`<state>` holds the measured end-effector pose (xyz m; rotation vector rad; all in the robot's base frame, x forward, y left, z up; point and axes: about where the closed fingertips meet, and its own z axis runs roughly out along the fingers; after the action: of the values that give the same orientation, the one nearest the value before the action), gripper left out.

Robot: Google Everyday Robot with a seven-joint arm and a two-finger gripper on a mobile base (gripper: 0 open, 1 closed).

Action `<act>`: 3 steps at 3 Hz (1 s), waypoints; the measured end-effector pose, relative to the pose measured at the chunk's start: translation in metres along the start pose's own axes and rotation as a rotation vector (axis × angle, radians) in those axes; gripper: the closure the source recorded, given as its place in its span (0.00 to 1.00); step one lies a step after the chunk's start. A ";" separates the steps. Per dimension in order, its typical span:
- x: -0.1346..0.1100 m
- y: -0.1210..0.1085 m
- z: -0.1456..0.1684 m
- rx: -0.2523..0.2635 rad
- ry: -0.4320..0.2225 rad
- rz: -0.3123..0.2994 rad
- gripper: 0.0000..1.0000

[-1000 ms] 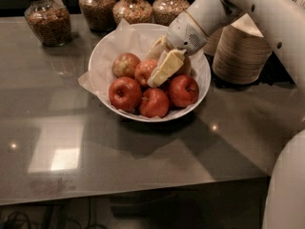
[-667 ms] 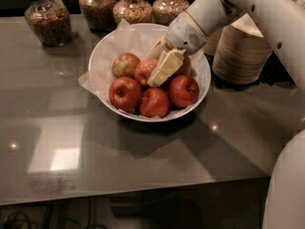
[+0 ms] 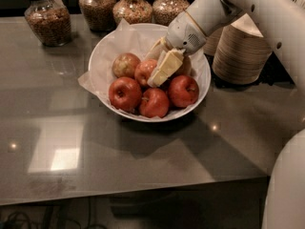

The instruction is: Pick apple from white bowl

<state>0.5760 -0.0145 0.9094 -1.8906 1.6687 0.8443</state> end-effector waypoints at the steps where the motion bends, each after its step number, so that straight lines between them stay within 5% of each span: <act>1: -0.001 0.000 0.000 0.004 -0.003 -0.003 1.00; 3: -0.047 0.022 -0.041 0.100 -0.199 -0.131 1.00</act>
Offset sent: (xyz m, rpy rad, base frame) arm -0.0208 -0.0043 0.0673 0.3187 -0.1456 0.0007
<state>0.5564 -0.0142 0.9730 -1.7646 1.4258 0.8493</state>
